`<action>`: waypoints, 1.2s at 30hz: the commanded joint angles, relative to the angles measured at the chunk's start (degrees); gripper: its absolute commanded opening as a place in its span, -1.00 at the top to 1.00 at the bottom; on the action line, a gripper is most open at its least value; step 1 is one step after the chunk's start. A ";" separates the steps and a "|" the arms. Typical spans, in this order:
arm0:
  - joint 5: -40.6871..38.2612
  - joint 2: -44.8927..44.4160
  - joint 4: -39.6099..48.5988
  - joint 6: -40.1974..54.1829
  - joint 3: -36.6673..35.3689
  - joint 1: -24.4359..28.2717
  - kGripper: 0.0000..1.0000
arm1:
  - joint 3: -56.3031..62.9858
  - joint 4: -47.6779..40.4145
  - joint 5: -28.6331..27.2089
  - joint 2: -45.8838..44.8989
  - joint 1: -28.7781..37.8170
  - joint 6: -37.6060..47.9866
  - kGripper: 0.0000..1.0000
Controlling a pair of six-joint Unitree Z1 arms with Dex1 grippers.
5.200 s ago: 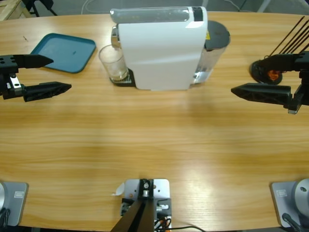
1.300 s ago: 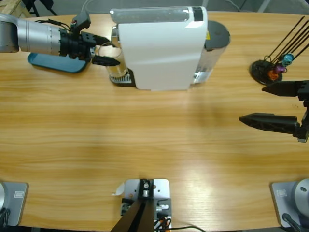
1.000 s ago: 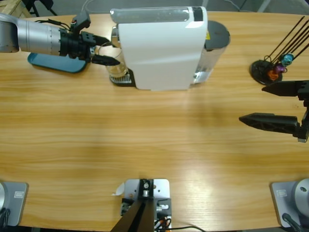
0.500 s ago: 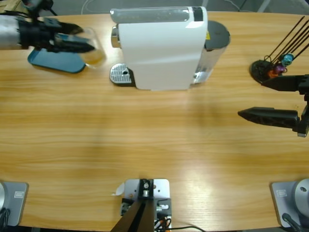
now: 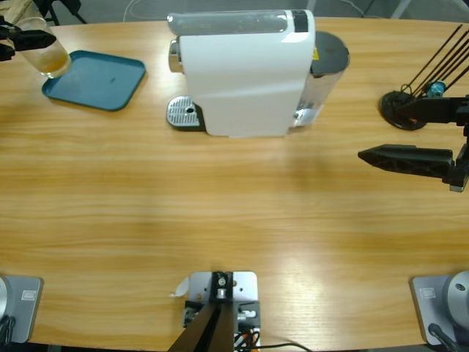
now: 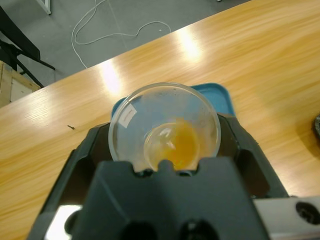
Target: Pour coffee
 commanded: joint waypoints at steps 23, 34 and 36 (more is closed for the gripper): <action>-1.20 22.72 -18.70 -3.43 2.14 -1.62 1.00 | 1.05 7.50 -1.15 -4.00 -0.20 0.93 -1.00; -4.17 22.40 -19.04 -3.41 2.76 -1.42 -0.85 | -0.26 7.78 -1.11 -4.05 -0.20 0.95 -1.00; -3.68 20.41 -19.04 -3.21 4.06 -1.70 -0.91 | -0.26 8.50 -0.88 -4.56 -0.20 0.97 -1.00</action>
